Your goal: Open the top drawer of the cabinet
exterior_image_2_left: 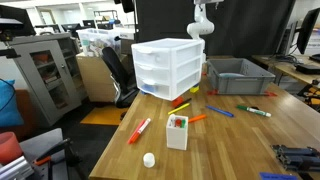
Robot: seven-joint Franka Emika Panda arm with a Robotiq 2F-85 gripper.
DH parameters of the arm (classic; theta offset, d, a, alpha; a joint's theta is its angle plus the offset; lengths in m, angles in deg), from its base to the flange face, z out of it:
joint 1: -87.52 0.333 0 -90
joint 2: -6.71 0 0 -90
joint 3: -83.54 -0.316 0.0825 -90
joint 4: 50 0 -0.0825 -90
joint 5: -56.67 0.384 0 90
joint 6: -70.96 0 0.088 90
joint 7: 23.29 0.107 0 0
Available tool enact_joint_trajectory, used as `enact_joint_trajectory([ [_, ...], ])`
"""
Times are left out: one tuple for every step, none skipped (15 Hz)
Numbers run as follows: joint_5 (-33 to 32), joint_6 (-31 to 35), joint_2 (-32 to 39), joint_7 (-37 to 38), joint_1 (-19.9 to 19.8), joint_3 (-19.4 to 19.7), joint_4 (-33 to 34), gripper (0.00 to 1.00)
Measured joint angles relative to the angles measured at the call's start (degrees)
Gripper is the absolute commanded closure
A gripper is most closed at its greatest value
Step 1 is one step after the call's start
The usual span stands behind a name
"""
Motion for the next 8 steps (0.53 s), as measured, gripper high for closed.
enact_joint_trajectory([
  [0.00,0.00,0.00,0.00,0.00,0.00,0.00,0.00],
  [0.00,0.00,0.00,0.00,0.00,0.00,0.00,0.00],
  [0.25,0.00,0.00,-0.01,0.01,-0.05,0.00,0.00],
  [0.51,-0.02,-0.01,-0.19,0.21,-0.14,0.00,0.00],
  [0.58,-0.02,-0.02,-0.21,0.60,-0.18,0.01,0.00],
  [0.58,-0.02,-0.03,-0.21,0.83,-0.22,0.01,0.00],
  [0.58,-0.02,-0.03,-0.21,0.92,-0.22,0.01,0.00],
  [0.58,-0.02,-0.03,-0.21,0.92,-0.21,0.01,0.00],
])
